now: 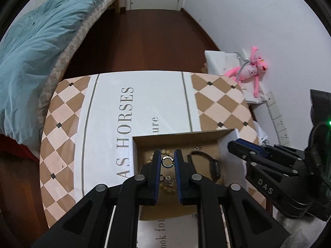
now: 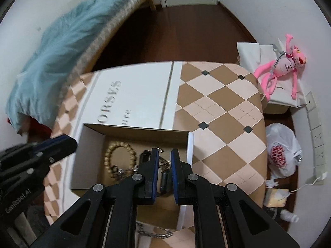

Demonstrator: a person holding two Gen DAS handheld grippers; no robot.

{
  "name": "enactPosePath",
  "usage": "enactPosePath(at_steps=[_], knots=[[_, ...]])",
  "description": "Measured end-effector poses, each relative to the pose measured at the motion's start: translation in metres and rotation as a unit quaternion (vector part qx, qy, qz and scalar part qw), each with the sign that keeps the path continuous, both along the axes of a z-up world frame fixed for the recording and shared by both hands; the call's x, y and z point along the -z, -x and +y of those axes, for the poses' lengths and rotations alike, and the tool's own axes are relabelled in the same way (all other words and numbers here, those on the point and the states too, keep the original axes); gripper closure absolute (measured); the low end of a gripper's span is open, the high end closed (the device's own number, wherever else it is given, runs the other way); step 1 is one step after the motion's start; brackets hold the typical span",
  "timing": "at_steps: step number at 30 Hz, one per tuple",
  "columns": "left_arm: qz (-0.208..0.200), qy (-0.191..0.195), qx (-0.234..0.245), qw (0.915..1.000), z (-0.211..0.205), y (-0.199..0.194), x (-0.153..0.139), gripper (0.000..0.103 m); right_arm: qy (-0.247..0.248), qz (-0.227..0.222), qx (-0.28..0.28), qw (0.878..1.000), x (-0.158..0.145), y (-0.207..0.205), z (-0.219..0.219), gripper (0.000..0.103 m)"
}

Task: Organize jewelry
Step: 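Lower the charm and ring into the white box and open both tools, then withdraw both tools from the box toward the silver chains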

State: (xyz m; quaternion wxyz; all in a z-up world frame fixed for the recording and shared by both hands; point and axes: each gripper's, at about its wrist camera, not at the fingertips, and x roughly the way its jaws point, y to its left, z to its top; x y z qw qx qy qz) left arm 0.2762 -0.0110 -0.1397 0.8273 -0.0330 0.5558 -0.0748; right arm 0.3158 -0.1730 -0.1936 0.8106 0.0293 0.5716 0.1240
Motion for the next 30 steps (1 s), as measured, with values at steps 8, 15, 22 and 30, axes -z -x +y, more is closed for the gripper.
enactPosePath(at_steps=[8,15,22,30], knots=[[-0.004,-0.032,-0.031,0.9990,0.011,-0.007,-0.001,0.018,0.017,0.004,0.015,1.000,-0.005,-0.006,-0.009,0.067],[-0.010,-0.071,-0.049,0.9962,0.020,0.004,0.002,0.006,0.065,-0.007,0.020,0.998,-0.007,0.011,-0.010,0.018],[-0.022,-0.093,-0.059,0.9937,0.026,0.033,0.013,0.006,0.105,-0.006,0.005,0.994,0.005,0.044,-0.001,0.010],[-0.036,-0.082,-0.061,0.9941,0.021,0.062,0.007,0.006,0.098,-0.028,0.029,0.994,-0.007,0.075,-0.006,0.010]])
